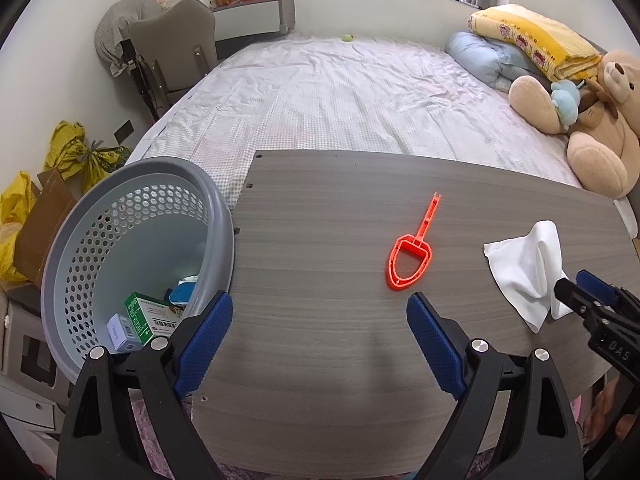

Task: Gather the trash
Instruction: 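Grasp the orange toy scoop with the left gripper while the right gripper holds the cloth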

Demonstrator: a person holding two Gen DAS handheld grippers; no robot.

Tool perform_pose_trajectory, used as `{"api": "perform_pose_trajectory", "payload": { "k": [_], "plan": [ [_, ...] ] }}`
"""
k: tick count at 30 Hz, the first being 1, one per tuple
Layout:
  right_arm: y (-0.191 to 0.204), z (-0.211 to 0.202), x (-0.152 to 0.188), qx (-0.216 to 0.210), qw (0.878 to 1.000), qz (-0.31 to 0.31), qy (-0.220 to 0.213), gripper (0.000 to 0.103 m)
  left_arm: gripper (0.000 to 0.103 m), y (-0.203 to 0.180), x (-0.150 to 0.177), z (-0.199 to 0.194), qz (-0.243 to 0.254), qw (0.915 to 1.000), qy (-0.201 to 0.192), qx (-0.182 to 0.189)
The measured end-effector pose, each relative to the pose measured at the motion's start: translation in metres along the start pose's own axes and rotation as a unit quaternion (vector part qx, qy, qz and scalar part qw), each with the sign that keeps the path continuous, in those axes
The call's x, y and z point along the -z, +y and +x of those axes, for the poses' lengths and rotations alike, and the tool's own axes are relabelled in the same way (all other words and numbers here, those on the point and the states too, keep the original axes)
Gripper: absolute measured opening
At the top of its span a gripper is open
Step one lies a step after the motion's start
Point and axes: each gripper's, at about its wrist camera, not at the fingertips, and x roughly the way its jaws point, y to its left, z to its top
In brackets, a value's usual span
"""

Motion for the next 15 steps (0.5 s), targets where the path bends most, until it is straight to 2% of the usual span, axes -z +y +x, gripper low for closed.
{"api": "perform_pose_trajectory", "payload": {
  "k": [5,11,15],
  "plan": [
    [-0.003,0.012,-0.009,-0.001,1.000,0.004,0.006,0.073,0.087,-0.004,-0.004,0.007,0.000,1.0000,0.001,0.004],
    [0.010,0.037,-0.018,0.004,0.999,-0.025,0.030,0.074,0.087,-0.007,-0.011,0.015,-0.001,1.0000,0.004,0.001],
    [0.019,0.049,-0.019,0.024,0.998,-0.044,0.043,0.074,0.087,-0.009,-0.014,0.021,-0.001,1.0000,0.008,0.000]
  ]
}}
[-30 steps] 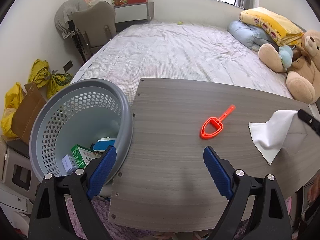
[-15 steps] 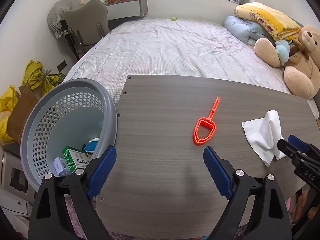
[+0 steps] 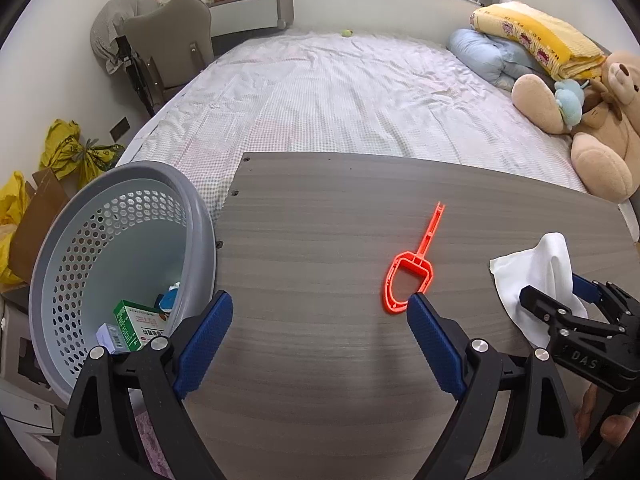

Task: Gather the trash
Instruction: 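Grasp the orange toy scoop with the left gripper while the right gripper holds the cloth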

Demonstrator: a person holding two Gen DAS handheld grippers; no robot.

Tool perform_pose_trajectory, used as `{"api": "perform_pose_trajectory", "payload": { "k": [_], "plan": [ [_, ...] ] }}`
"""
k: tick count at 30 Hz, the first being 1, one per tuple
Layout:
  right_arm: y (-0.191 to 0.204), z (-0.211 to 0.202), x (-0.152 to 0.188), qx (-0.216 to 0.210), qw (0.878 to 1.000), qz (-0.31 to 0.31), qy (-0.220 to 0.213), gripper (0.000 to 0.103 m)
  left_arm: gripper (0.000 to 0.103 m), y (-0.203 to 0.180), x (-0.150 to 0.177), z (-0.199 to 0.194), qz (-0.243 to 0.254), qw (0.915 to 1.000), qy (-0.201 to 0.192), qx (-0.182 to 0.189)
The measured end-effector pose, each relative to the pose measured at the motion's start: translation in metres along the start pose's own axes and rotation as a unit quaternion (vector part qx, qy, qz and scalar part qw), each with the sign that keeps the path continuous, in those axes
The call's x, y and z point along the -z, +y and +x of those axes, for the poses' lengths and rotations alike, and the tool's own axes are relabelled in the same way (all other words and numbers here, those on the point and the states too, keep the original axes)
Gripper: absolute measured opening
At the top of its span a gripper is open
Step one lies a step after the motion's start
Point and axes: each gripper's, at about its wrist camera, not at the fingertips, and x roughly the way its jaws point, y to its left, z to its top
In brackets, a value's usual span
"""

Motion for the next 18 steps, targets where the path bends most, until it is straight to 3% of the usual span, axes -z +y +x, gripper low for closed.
{"api": "perform_pose_trajectory", "payload": {
  "k": [5,8,10,12,18],
  "plan": [
    [0.006,0.004,0.001,0.014,1.000,-0.015,-0.006,0.072,0.087,-0.005,-0.003,0.004,0.003,1.0000,0.002,0.001],
    [0.007,0.002,0.002,0.028,0.999,-0.023,-0.012,0.049,0.087,-0.010,-0.004,0.009,0.007,1.0000,0.005,0.004],
    [0.002,0.000,0.001,0.025,0.999,-0.014,-0.016,0.020,0.087,-0.013,-0.004,0.012,0.010,0.9999,0.010,0.008],
    [-0.008,-0.001,-0.001,0.005,1.000,0.011,-0.017,0.011,0.087,-0.018,-0.004,0.015,0.016,0.9997,0.014,0.014],
    [-0.027,-0.015,-0.003,-0.038,0.997,0.061,-0.034,0.009,0.091,-0.033,-0.004,0.027,0.034,0.9986,0.024,0.032]
  ]
}}
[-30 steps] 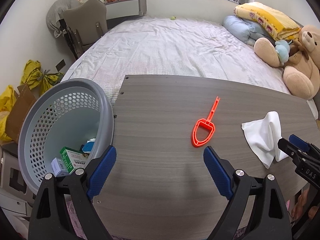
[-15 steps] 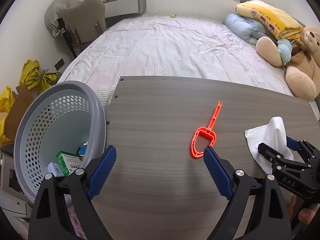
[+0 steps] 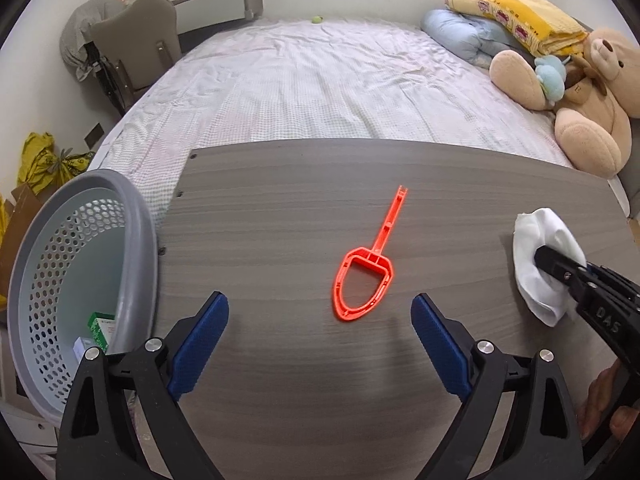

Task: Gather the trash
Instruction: 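Grasp the orange toy scoop with the left gripper while the right gripper holds the cloth, then carry the orange scoop and white cloth over the wastebasket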

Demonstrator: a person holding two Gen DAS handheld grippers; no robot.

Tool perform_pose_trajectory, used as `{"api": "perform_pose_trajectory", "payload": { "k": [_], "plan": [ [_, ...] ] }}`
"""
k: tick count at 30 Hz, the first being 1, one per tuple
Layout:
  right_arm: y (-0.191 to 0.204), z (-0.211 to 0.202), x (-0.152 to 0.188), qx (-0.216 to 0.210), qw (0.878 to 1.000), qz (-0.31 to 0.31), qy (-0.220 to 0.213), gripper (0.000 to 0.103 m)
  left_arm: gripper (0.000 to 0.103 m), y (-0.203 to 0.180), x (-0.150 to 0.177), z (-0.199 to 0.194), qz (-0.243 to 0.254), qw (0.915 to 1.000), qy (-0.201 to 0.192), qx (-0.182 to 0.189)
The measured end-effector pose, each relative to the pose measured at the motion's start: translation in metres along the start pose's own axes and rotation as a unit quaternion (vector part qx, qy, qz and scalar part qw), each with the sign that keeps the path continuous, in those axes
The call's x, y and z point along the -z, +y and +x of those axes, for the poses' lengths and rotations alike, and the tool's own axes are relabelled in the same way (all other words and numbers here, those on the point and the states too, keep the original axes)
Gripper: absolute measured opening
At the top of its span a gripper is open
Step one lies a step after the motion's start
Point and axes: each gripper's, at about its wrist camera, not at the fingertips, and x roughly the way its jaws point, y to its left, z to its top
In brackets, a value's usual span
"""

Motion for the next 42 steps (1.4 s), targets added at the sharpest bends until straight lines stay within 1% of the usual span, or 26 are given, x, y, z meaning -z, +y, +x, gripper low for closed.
{"api": "perform_pose_trajectory", "payload": {
  "k": [3,6,8,9,10,11,13,14,15,18,21,24,27,32,36,39,42],
  "plan": [
    [0.000,-0.008,-0.003,-0.008,1.000,0.002,-0.009,0.009,0.091,-0.004,-0.005,0.012,-0.004,0.9999,0.009,0.008],
    [-0.001,-0.013,-0.004,-0.015,1.000,0.003,-0.014,0.009,0.091,-0.009,-0.008,0.023,-0.002,0.9999,0.013,0.004],
    [-0.001,-0.015,-0.003,-0.016,1.000,0.004,-0.017,0.009,0.088,-0.011,-0.010,0.027,0.000,0.9999,0.012,0.002],
    [-0.001,-0.016,-0.002,-0.017,1.000,0.004,-0.017,0.009,0.079,-0.013,-0.010,0.029,0.002,0.9999,0.012,0.009],
    [-0.001,-0.016,-0.002,-0.016,1.000,0.003,-0.017,0.009,0.075,-0.013,-0.011,0.031,0.003,0.9998,0.014,0.012],
    [-0.001,-0.017,-0.002,-0.015,1.000,0.002,-0.017,0.009,0.071,-0.014,-0.011,0.031,0.006,0.9999,0.010,0.007],
    [0.000,-0.017,-0.001,-0.013,1.000,0.000,-0.017,0.009,0.053,-0.017,-0.011,0.028,0.012,0.9999,0.003,0.011],
    [0.001,-0.017,-0.001,-0.014,1.000,-0.001,-0.016,0.009,0.047,-0.018,-0.011,0.028,0.015,0.9998,0.003,0.013],
    [0.002,-0.018,0.001,-0.014,1.000,-0.001,-0.015,0.009,0.034,-0.019,-0.011,0.026,0.017,0.9997,0.002,0.018],
    [0.003,-0.018,0.000,-0.017,1.000,-0.001,-0.014,0.009,0.034,-0.018,-0.010,0.024,0.009,0.9995,0.004,0.031],
    [0.009,-0.023,0.000,-0.020,1.000,-0.004,-0.019,0.009,0.034,-0.015,-0.008,0.018,0.004,0.9995,0.001,0.031],
    [0.020,-0.029,0.001,-0.022,0.999,-0.014,-0.023,0.009,0.034,-0.008,-0.004,0.002,0.000,0.9997,-0.013,0.021],
    [0.035,-0.032,0.000,-0.025,0.999,-0.028,-0.024,0.009,0.034,0.008,0.002,-0.018,-0.015,0.9994,-0.029,0.016],
    [0.074,-0.029,-0.006,-0.043,0.997,-0.058,-0.024,0.009,0.034,0.050,0.007,-0.051,-0.045,0.9972,-0.060,-0.008],
    [0.120,-0.026,-0.015,-0.065,0.993,-0.091,-0.030,0.009,0.034,0.095,0.013,-0.076,-0.079,0.9919,-0.089,-0.044],
    [0.156,-0.020,-0.021,-0.083,0.989,-0.116,-0.029,0.009,0.034,0.125,0.018,-0.087,-0.105,0.9876,-0.099,-0.064],
    [0.193,-0.014,-0.027,-0.102,0.984,-0.140,-0.032,0.009,0.034,0.153,0.022,-0.091,-0.121,0.9847,-0.099,-0.077]
  ]
}}
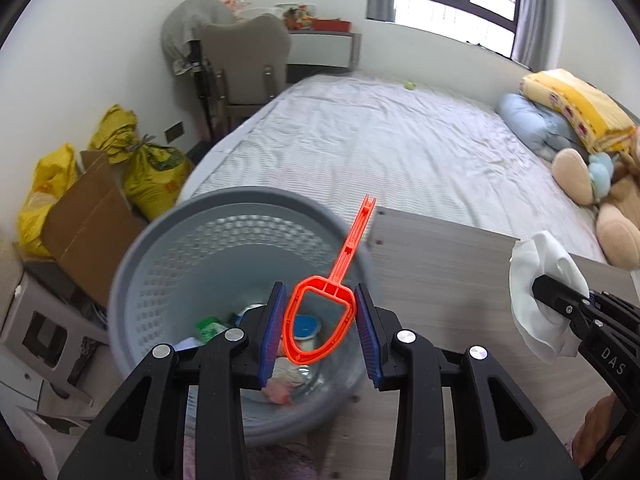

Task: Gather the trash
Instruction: 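Carry the orange scoop and white cloth over the wastebasket, then open both grippers to drop the scoop and cloth into the wastebasket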

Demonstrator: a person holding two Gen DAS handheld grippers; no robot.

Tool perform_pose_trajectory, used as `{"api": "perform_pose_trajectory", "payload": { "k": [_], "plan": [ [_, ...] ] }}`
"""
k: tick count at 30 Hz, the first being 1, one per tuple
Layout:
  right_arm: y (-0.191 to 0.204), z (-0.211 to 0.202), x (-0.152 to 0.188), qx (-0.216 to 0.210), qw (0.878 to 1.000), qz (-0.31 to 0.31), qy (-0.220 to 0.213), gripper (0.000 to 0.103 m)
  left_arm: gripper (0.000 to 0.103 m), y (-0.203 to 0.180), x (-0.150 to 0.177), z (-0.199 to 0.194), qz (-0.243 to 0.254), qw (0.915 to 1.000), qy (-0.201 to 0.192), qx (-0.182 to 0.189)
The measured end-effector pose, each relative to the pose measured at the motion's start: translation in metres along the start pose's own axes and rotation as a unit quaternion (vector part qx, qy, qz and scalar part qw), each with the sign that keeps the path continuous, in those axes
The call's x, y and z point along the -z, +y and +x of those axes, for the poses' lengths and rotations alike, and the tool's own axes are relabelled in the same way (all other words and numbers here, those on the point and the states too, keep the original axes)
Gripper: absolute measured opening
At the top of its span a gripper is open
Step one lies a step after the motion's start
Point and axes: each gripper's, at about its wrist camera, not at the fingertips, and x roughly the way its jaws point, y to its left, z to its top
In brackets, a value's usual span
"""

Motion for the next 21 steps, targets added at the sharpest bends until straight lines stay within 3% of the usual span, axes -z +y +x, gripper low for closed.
{"api": "perform_pose_trajectory", "payload": {
  "k": [11,19,21],
  "plan": [
    [0.096,0.064,-0.030,-0.073,0.995,-0.067,0.031,0.010,0.035,0.079,0.002,0.019,-0.042,0.9980,0.015,-0.046],
    [0.128,0.095,-0.033,-0.094,0.990,-0.091,0.054,0.010,0.035,0.102,0.006,0.036,-0.051,0.9965,0.034,-0.057],
    [0.132,0.101,-0.035,-0.098,0.989,-0.091,0.058,0.014,0.042,0.107,0.005,0.036,-0.054,0.9963,0.035,-0.057]
  ]
}}
